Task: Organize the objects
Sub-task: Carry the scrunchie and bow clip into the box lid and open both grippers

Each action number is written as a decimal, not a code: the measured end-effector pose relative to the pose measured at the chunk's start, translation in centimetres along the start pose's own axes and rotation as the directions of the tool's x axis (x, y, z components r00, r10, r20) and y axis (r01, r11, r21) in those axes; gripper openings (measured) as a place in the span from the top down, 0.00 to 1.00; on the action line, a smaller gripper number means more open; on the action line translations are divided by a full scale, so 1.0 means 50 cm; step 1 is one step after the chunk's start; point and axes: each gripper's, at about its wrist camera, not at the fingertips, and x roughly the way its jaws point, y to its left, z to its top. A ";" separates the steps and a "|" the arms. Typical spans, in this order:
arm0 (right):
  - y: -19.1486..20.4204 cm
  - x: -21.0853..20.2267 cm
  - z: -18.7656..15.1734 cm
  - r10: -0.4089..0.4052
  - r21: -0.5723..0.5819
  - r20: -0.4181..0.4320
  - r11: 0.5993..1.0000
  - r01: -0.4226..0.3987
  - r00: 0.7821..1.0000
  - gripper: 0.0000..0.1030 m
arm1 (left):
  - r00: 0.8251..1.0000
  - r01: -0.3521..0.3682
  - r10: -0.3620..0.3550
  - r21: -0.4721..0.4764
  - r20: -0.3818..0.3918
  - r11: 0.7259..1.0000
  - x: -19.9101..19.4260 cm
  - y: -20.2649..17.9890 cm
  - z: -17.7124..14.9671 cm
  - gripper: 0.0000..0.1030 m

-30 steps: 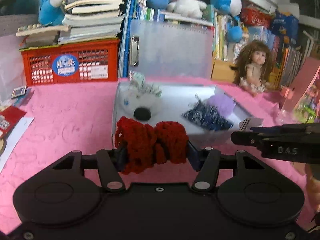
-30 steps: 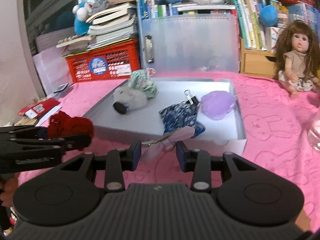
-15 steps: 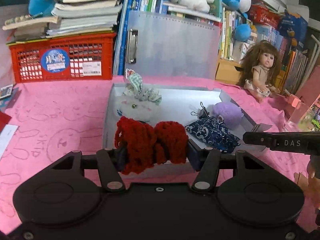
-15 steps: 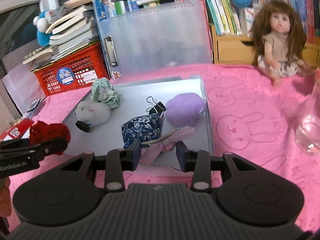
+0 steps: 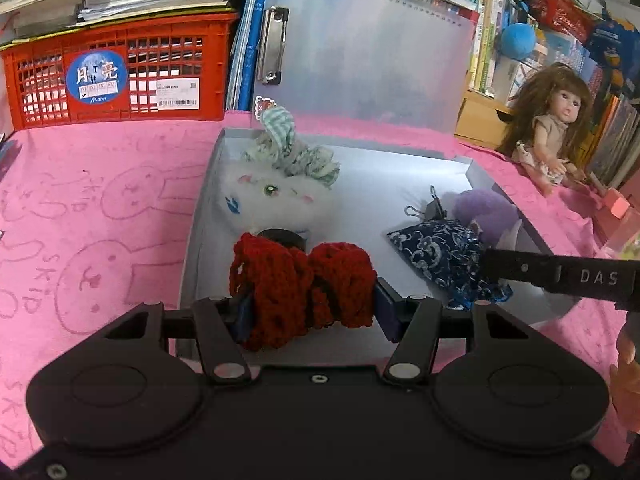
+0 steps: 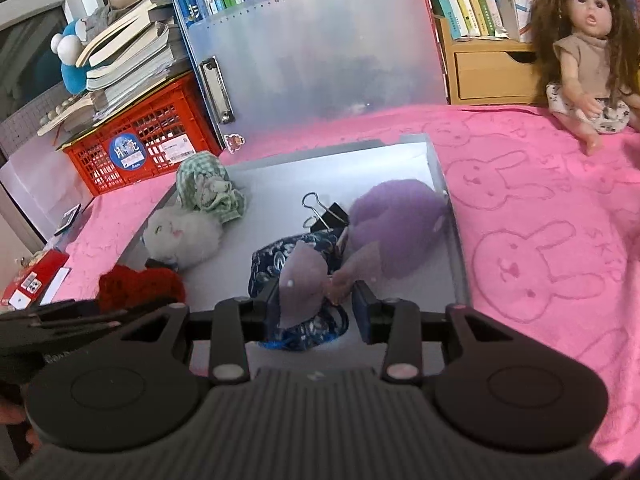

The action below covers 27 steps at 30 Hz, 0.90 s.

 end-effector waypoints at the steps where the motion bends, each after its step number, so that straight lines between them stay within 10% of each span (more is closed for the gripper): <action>1: 0.000 0.004 0.003 0.001 0.002 0.000 1.000 -0.001 1.000 0.59 | 1.000 -0.001 0.001 -0.002 0.001 1.000 0.004 0.002 0.002 0.46; 22: 0.001 0.063 0.043 0.027 0.055 0.000 0.998 -0.026 1.000 0.58 | 1.000 -0.019 0.019 -0.004 0.020 1.000 0.043 0.003 0.024 0.43; 27: 0.000 0.053 0.039 0.035 0.051 0.007 0.998 -0.035 0.999 0.40 | 0.999 -0.026 0.026 0.015 0.023 1.000 0.041 -0.004 0.022 0.38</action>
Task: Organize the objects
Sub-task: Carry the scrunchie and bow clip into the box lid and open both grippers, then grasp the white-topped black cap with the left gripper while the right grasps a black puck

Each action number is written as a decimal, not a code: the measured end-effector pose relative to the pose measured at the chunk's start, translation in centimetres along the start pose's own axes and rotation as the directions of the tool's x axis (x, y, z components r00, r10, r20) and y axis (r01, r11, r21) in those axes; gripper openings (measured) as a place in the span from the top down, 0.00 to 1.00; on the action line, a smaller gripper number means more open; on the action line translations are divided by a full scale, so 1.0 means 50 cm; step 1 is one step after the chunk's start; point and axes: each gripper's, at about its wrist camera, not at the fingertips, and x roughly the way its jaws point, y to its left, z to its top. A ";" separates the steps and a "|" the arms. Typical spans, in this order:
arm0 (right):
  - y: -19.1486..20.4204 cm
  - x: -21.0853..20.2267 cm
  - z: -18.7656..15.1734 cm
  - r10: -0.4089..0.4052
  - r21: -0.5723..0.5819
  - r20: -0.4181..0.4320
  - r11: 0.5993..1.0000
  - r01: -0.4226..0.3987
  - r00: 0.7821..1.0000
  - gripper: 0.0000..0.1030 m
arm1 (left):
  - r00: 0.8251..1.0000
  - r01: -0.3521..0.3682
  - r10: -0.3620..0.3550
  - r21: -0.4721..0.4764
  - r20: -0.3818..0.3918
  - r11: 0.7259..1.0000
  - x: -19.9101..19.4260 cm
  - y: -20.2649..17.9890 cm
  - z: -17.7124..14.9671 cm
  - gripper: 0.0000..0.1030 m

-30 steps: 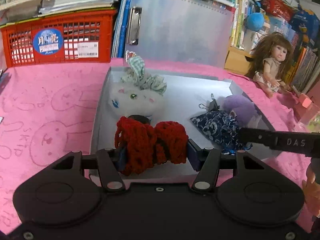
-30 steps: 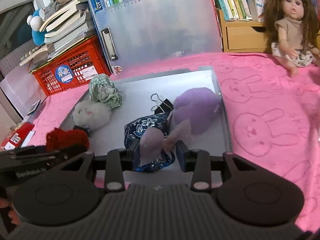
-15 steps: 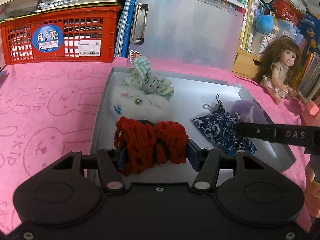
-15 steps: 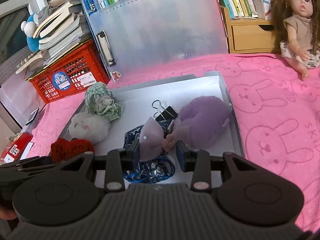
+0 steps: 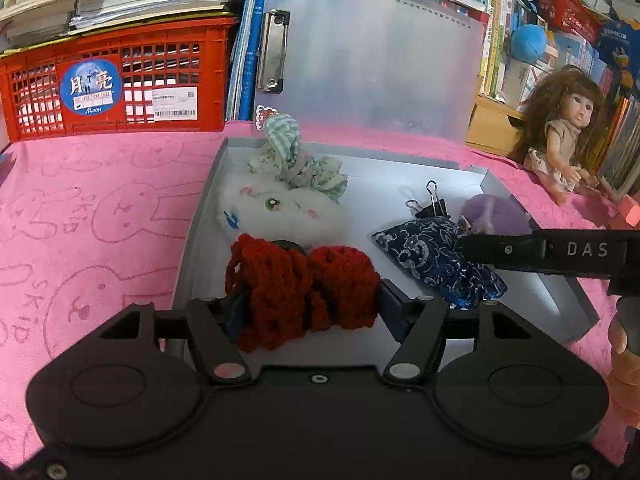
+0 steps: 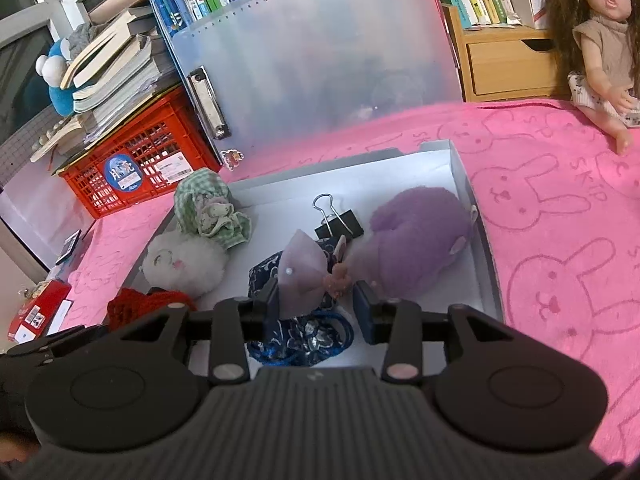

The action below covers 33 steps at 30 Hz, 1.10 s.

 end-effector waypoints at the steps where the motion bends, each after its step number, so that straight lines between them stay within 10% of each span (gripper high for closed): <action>1: 0.002 -0.004 0.001 -0.003 -0.006 0.007 1.000 0.003 1.000 0.38 | 1.000 -0.001 0.001 0.007 0.001 1.000 -0.001 -0.003 -0.001 0.37; 33: 0.048 -0.214 -0.090 0.013 -0.152 0.121 0.988 0.006 0.993 0.28 | 0.991 0.065 -0.072 0.061 0.117 0.996 -0.228 -0.010 -0.068 0.21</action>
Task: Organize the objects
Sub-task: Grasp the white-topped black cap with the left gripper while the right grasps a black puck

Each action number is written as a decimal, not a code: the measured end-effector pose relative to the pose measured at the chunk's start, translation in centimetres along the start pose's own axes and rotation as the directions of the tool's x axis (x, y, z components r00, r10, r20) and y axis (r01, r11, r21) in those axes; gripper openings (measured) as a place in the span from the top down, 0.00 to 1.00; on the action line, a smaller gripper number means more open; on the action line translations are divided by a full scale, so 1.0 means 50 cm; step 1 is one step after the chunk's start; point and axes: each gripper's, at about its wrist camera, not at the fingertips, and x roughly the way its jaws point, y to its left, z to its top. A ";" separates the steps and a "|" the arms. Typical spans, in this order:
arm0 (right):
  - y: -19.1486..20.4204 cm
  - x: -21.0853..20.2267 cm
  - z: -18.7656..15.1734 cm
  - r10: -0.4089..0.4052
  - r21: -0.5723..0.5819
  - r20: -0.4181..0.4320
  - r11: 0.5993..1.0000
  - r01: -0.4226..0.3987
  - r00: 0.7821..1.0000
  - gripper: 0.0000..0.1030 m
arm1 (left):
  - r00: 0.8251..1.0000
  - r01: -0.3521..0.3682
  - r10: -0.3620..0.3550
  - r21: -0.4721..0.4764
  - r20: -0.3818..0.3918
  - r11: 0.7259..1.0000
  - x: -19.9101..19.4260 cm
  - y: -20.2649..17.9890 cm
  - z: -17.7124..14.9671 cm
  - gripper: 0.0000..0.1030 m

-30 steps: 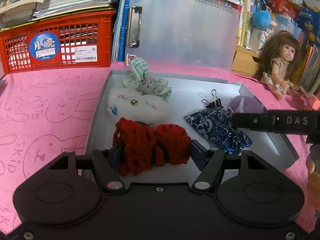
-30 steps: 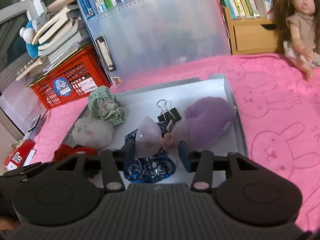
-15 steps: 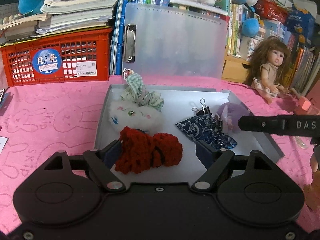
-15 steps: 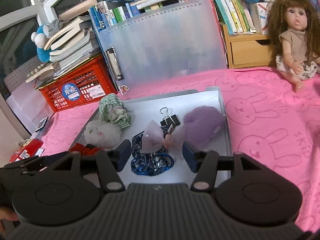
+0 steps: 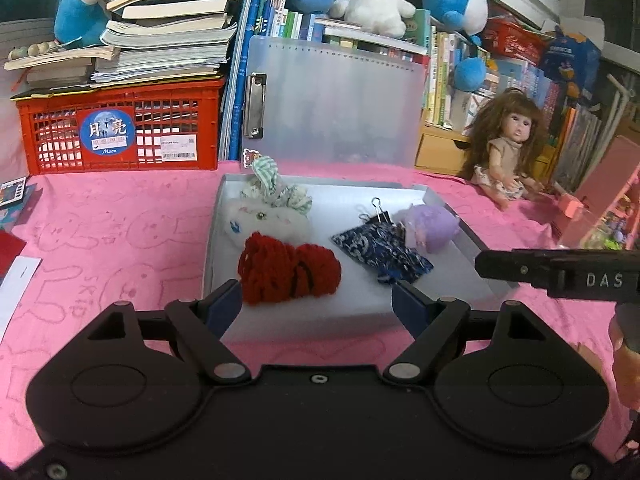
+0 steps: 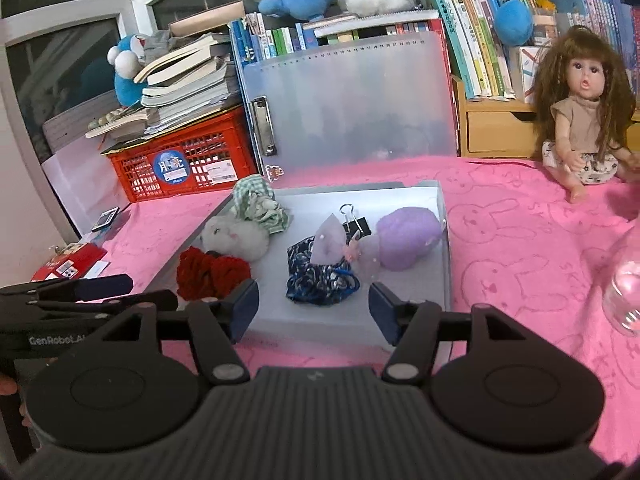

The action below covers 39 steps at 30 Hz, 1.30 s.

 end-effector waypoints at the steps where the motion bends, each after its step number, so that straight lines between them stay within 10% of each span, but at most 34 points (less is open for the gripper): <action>1: 0.002 -0.006 -0.004 0.001 0.001 0.004 1.000 -0.001 1.000 0.28 | 1.000 0.000 0.000 0.005 0.003 1.000 -0.010 -0.001 -0.007 0.21; 22: 0.073 -0.099 -0.136 0.002 -0.123 -0.006 0.992 -0.002 1.000 0.25 | 0.999 -0.040 0.037 0.089 0.040 0.995 -0.135 -0.015 -0.142 0.23; 39: 0.101 -0.152 -0.223 0.091 -0.213 -0.047 0.972 -0.099 0.995 0.25 | 0.999 -0.041 0.036 0.128 0.038 0.991 -0.198 -0.025 -0.223 0.51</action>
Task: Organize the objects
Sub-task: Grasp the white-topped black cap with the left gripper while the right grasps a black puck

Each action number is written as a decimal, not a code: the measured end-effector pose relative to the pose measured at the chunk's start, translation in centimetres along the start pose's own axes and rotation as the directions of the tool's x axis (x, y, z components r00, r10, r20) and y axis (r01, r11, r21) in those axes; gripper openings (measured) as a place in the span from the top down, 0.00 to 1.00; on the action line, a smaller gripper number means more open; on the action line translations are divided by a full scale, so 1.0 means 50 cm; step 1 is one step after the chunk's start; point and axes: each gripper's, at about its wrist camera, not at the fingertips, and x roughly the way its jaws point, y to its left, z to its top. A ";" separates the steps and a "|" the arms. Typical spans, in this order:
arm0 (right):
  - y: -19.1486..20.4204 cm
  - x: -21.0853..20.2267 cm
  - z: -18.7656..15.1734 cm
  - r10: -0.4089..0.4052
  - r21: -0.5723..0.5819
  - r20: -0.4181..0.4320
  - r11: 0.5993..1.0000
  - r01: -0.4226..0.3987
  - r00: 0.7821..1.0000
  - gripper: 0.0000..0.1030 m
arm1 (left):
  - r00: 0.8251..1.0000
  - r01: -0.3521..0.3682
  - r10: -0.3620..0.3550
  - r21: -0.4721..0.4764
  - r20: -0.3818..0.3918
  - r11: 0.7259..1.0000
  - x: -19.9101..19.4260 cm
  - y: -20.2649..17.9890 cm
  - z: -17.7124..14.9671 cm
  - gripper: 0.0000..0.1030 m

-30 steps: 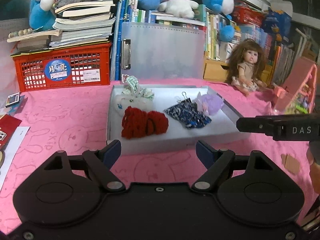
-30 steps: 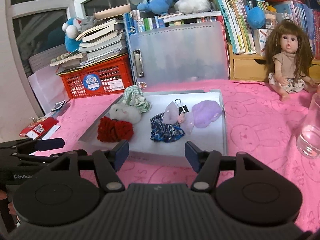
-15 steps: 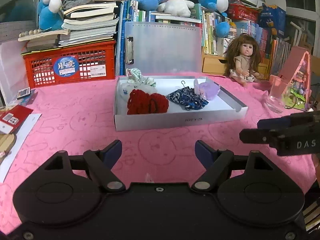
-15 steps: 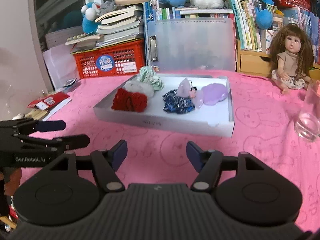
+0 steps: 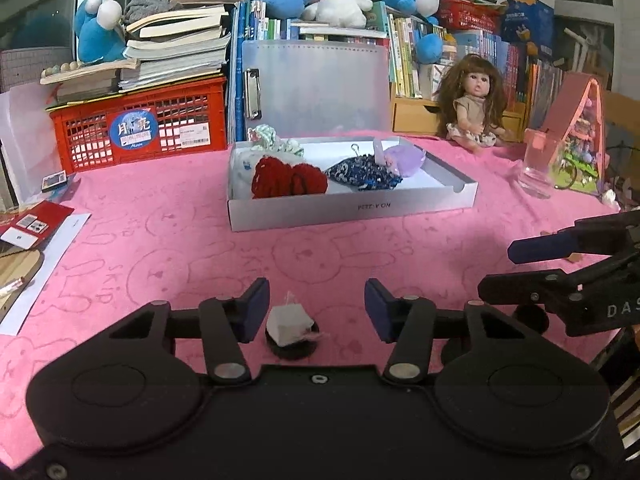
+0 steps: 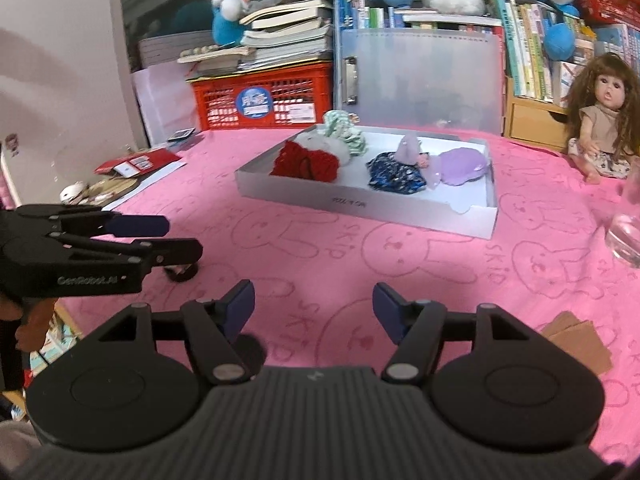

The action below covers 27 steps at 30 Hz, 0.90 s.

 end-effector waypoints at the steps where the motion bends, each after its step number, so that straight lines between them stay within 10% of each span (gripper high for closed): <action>1: 0.002 0.001 -0.003 0.004 -0.004 -0.004 1.000 -0.004 1.000 0.25 | 1.000 -0.003 0.003 -0.004 -0.005 1.000 0.000 0.002 -0.003 0.51; 17: 0.059 0.014 -0.032 0.118 -0.113 -0.075 0.986 -0.126 0.990 0.27 | 0.998 -0.053 0.051 -0.040 -0.044 0.998 0.026 0.008 -0.013 0.62; 27: 0.070 0.023 -0.042 0.124 -0.157 -0.100 0.978 -0.139 0.987 0.55 | 0.997 -0.077 0.075 -0.055 -0.028 0.996 0.026 0.010 -0.018 0.77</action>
